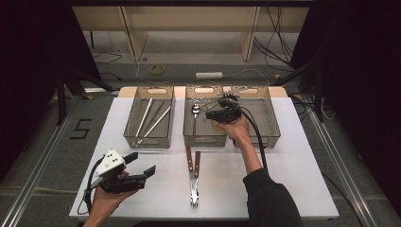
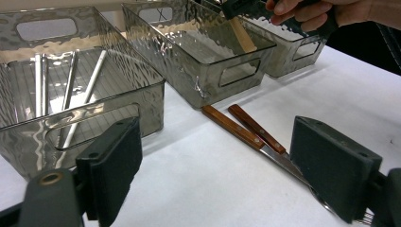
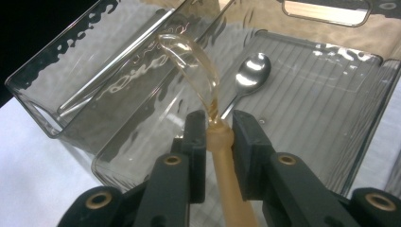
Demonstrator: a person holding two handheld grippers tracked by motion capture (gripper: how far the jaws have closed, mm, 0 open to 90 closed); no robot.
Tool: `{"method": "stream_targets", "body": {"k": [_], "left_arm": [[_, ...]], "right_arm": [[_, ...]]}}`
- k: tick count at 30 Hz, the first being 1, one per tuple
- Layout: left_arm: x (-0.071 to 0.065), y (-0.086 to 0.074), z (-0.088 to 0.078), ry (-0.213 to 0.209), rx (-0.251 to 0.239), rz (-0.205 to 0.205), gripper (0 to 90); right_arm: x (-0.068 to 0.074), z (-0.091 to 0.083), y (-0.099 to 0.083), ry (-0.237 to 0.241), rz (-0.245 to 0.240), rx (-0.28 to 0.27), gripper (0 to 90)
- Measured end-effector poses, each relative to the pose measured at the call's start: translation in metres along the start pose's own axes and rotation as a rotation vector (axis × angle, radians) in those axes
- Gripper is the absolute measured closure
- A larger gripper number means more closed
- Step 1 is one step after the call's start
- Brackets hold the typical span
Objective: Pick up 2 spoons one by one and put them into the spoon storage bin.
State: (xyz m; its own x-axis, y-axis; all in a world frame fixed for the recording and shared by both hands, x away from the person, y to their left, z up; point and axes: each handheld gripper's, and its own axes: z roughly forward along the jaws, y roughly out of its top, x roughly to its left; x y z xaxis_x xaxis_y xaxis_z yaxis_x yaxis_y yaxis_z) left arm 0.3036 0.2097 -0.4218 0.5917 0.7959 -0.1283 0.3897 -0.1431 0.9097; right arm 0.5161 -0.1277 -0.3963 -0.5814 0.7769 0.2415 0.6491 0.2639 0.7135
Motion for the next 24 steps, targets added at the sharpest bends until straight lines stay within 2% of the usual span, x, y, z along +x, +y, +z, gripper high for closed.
{"method": "stream_targets", "body": {"k": [8,16,18,22,24], "left_arm": [[-0.001,0.000,0.000,-0.003,0.003,0.006,17.3],[-0.001,0.000,0.002,-0.002,0.004,0.005,17.4],[-0.002,0.000,0.002,-0.004,0.006,0.008,17.3],[-0.001,0.000,0.001,-0.002,0.007,0.006,17.3],[-0.001,0.000,0.001,-0.002,0.006,0.008,17.3]], "right_arm": [[0.000,0.007,-0.003,-0.016,-0.002,0.022,76.9],[0.000,0.014,-0.005,-0.009,0.011,0.049,75.5],[0.001,0.016,-0.005,-0.006,0.011,0.064,69.6],[0.002,0.014,-0.005,0.008,0.026,0.049,62.3],[0.002,0.011,-0.004,0.009,0.009,0.047,60.3]]}}
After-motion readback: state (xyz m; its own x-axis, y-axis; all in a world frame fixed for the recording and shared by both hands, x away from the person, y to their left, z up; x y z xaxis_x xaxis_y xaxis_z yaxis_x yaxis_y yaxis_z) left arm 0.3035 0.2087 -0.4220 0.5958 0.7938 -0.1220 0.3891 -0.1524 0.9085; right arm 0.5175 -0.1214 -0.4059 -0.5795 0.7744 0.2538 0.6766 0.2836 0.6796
